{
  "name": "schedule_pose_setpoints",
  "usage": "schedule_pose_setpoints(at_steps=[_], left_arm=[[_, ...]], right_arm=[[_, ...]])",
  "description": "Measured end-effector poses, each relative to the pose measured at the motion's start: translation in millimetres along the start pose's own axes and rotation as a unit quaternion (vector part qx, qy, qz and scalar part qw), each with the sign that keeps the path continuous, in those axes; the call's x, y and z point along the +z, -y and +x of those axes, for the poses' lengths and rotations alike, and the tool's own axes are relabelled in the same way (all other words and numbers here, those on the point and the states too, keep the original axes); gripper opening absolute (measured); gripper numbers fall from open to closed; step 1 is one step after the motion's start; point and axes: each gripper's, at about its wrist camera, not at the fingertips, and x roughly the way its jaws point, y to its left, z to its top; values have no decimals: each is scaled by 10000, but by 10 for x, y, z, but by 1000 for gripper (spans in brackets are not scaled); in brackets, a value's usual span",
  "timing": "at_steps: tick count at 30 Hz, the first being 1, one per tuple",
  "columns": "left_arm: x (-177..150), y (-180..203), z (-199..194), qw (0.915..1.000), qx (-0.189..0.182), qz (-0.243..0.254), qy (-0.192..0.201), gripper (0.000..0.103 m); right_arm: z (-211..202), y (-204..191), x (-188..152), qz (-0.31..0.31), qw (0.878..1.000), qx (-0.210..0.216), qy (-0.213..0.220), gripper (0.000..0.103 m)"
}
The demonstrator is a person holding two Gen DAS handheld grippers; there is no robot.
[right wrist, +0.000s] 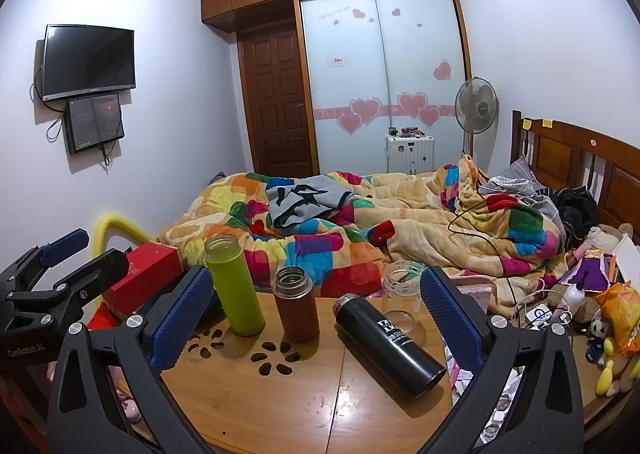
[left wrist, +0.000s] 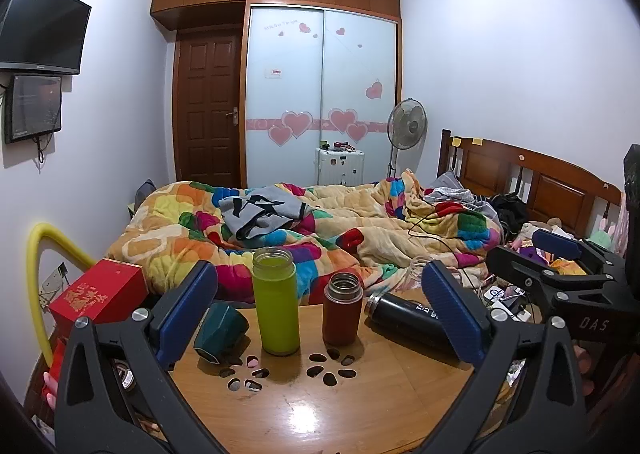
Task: Flip cup upside down
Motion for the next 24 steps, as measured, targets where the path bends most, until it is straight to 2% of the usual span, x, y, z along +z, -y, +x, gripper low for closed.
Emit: schedule_pose_setpoints(at_steps=[24], left_arm=[[-3,-14,-9,10000,-12,-26,9,103]], right_arm=[[2,-54,-3,-20,10000,38,53,103]])
